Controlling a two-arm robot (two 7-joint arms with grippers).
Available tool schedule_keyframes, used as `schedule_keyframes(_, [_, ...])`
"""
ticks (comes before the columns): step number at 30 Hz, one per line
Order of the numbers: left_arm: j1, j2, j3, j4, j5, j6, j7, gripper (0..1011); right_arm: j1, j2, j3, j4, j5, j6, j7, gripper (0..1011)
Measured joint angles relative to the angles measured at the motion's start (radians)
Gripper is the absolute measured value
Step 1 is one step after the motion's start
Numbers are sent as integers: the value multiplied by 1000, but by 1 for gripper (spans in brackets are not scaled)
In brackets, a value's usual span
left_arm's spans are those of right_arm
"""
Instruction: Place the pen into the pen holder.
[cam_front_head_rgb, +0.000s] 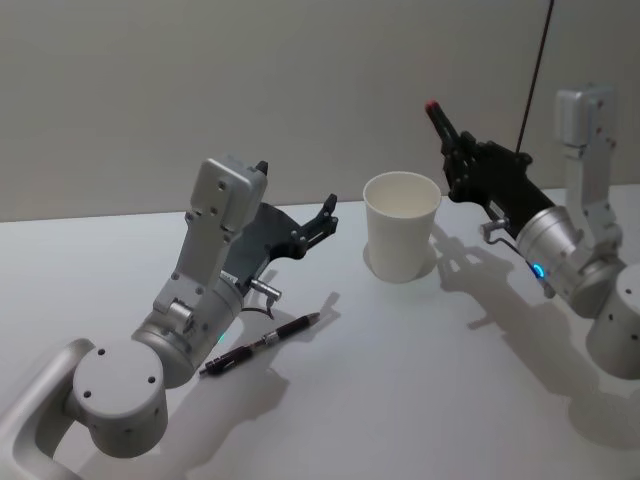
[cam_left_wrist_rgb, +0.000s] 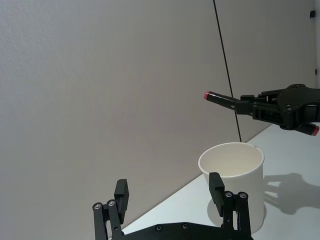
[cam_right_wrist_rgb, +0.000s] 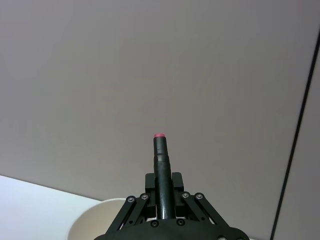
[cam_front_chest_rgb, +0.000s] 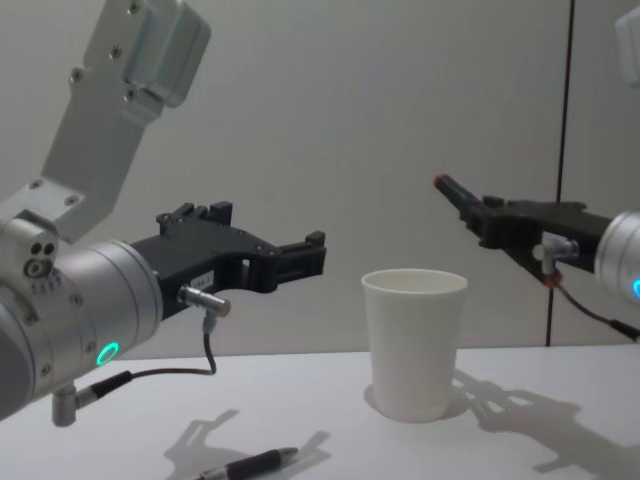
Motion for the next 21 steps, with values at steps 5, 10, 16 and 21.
schedule_keyframes(5, [0,0,0,0,0,0,0,1001,17,-11,-12,22,-23,-37,17,185])
schedule_keyframes(10, [0,0,0,0,0,0,0,1001,29,-17,-19,38,-45,-73,31,185])
schedule_keyframes(16, [0,0,0,0,0,0,0,1001,44,-24,-28,65,-76,-126,47,185])
schedule_keyframes(21, [0,0,0,0,0,0,0,1001,59,-30,-33,97,-97,-169,56,185])
